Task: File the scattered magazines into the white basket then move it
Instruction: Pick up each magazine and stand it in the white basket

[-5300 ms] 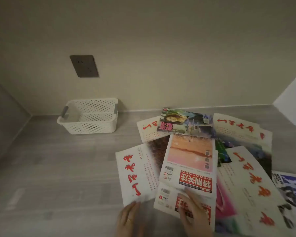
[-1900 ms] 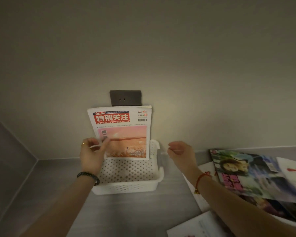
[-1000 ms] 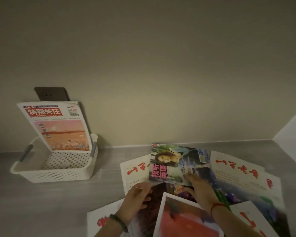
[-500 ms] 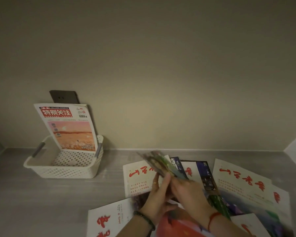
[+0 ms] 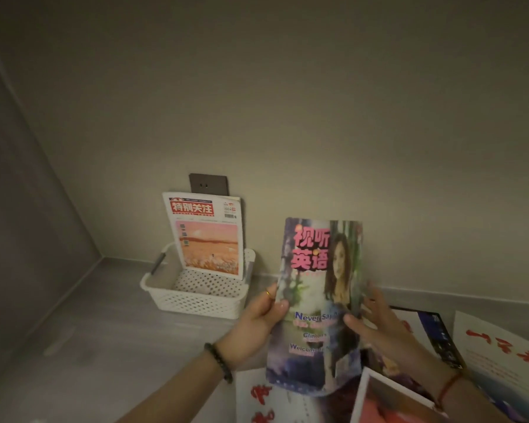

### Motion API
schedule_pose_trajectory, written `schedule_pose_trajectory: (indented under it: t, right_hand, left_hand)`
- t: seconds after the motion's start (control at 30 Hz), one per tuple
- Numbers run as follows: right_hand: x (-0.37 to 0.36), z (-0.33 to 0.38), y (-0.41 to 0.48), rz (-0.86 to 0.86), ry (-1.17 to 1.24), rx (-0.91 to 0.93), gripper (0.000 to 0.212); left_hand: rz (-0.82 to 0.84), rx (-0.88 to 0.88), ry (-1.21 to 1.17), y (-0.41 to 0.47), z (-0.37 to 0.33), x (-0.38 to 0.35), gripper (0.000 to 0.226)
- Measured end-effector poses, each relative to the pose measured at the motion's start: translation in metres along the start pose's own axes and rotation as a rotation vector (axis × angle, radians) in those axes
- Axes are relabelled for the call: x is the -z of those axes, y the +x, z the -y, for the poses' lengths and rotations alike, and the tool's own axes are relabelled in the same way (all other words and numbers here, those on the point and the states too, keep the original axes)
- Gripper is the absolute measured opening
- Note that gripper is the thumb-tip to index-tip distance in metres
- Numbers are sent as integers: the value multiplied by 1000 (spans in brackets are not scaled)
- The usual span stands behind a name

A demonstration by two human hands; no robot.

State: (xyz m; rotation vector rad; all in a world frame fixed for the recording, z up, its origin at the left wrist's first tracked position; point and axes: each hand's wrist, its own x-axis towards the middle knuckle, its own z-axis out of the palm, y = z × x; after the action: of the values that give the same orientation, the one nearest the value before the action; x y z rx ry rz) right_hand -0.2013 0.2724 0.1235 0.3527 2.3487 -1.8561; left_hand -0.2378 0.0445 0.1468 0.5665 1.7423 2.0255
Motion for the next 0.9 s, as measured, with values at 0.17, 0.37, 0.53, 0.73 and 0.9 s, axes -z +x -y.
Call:
schedule_pose_trajectory:
  t: [0.17, 0.37, 0.53, 0.73, 0.9]
  right_hand:
    - [-61, 37, 28, 10, -88, 191, 21]
    - [-141, 102, 83, -264, -245, 378, 14]
    - [-189, 129, 135, -419, -172, 362, 13]
    - [-216, 111, 180, -449, -298, 181, 23]
    - [-223, 87, 197, -526, -285, 67, 47]
  left_hand:
    - [-81, -134, 146, -4, -45, 88, 28]
    - [-329, -147, 244, 15, -71, 203, 18]
    - [-544, -18, 424, 49, -61, 271, 11]
    - [-655, 87, 330, 85, -17, 309, 16]
    - [-675, 163, 280, 98, 18, 318, 16]
